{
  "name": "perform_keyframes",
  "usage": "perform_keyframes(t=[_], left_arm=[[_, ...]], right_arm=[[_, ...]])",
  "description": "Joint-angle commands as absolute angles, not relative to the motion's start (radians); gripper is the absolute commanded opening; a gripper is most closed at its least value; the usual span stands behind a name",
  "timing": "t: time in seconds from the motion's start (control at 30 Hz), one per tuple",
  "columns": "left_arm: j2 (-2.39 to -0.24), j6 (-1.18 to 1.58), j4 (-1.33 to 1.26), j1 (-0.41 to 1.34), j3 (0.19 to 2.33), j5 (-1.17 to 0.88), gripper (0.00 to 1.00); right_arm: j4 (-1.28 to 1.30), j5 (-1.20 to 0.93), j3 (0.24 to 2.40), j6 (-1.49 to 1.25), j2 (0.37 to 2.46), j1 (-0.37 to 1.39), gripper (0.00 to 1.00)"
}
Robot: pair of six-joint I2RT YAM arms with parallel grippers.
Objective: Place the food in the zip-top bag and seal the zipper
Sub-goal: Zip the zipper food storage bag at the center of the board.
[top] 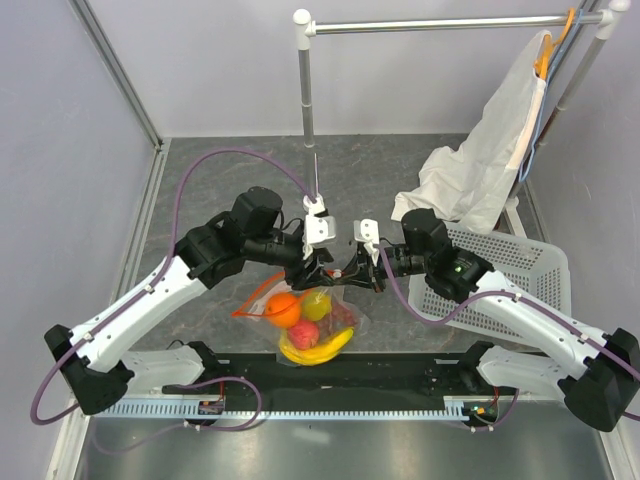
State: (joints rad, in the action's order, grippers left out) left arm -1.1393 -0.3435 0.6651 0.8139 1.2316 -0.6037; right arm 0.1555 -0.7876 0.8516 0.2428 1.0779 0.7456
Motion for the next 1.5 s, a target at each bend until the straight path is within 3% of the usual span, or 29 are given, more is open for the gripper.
perform_keyframes(t=[0.0,0.13,0.2,0.37,0.5,0.93,1.47], left_arm=[[-1.163,-0.316,0.611,0.851,1.264,-0.594,0.56],[-1.186,-0.310,0.601,0.864,1.266,-0.584,0.54],[-1.204,-0.307,0.603,0.865,1.270,-0.583,0.47],[-1.201,-0.296,0.617,0.862,1.258,-0.569,0.16],[-1.163,-0.320,0.652,0.862,1.197,-0.588,0.02],[-0.945,-0.489,0.966,0.795,1.063,-0.479,0.02],[-0.741,-0.515,1.242,0.784,0.968,-0.109,0.02]], right_arm=[[0.144,-0.801,0.888,0.276,1.051,0.753,0.00],[0.143,-0.804,0.888,0.272,1.046,0.752,0.00],[0.143,-0.802,0.888,0.273,1.045,0.752,0.00],[0.161,-0.796,0.887,0.288,1.032,0.752,0.00],[0.170,-0.785,0.870,0.287,1.020,0.752,0.00],[0.219,-0.719,0.848,0.293,0.960,0.735,0.00],[0.224,-0.649,0.805,0.201,0.873,0.578,0.00]])
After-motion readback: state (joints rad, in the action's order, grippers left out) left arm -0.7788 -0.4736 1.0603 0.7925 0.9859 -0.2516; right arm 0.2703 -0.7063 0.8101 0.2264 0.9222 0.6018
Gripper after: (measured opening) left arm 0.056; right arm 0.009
